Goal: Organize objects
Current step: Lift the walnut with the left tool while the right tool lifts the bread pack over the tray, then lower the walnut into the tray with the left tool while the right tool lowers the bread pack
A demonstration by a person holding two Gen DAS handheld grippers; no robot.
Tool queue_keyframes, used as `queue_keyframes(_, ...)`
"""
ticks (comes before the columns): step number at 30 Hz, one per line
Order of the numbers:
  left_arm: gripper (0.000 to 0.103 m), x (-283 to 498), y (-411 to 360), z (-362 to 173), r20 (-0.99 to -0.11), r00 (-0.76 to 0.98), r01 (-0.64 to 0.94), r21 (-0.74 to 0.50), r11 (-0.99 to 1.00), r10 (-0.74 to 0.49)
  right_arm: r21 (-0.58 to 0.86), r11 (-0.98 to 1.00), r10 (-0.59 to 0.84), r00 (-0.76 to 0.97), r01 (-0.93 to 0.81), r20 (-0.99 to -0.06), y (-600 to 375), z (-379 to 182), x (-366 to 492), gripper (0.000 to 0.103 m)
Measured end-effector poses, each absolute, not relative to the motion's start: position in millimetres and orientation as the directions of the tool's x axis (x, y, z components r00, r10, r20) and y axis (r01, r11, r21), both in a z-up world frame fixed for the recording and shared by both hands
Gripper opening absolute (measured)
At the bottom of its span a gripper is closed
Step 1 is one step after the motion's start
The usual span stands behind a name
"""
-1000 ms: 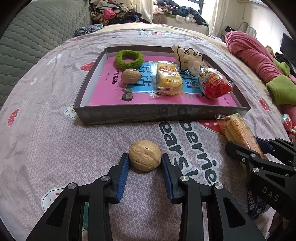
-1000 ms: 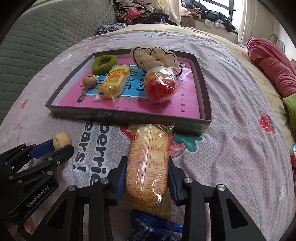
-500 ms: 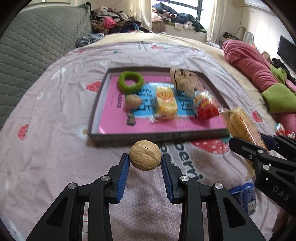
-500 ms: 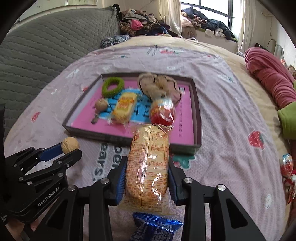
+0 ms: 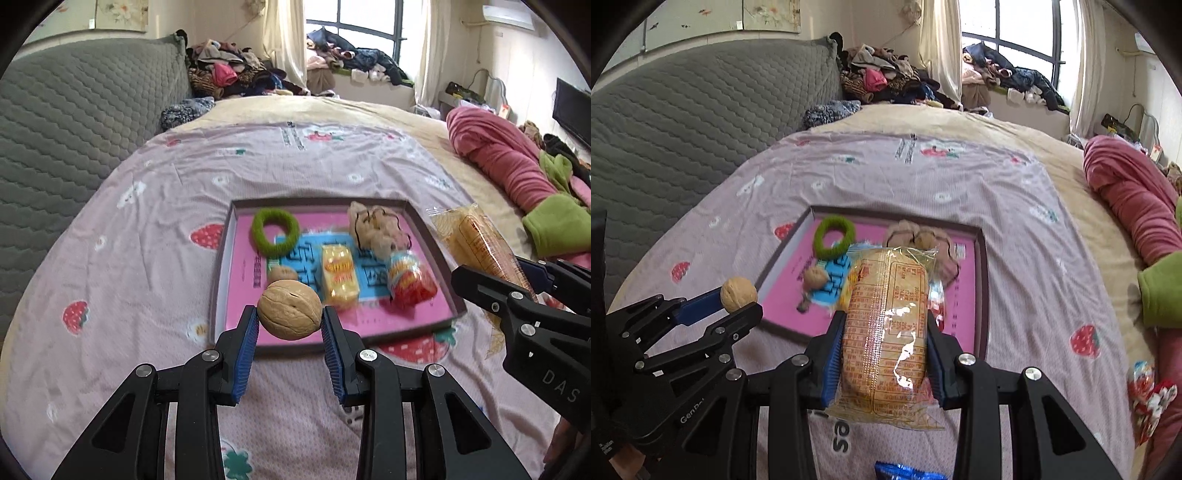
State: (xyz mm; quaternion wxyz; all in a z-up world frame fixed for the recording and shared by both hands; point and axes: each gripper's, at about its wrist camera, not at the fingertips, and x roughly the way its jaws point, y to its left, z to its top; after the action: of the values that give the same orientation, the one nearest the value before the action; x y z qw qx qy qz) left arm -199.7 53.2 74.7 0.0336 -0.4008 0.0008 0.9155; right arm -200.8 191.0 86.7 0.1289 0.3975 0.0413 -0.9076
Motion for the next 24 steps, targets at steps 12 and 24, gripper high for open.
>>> queue_keyframes(12,0.036,-236,47,89,-0.709,-0.704,-0.045,-0.010,-0.999,0.039,0.019,-0.964,-0.201,-0.683,0.264,-0.703,185,106,-237,0.039)
queue_keyframes(24,0.036,-256,47,69,-0.717,-0.696,-0.040,0.001,-0.999,0.027,0.023,-0.963,-0.201,-0.663,0.268,-0.721,176,88,-251,0.039)
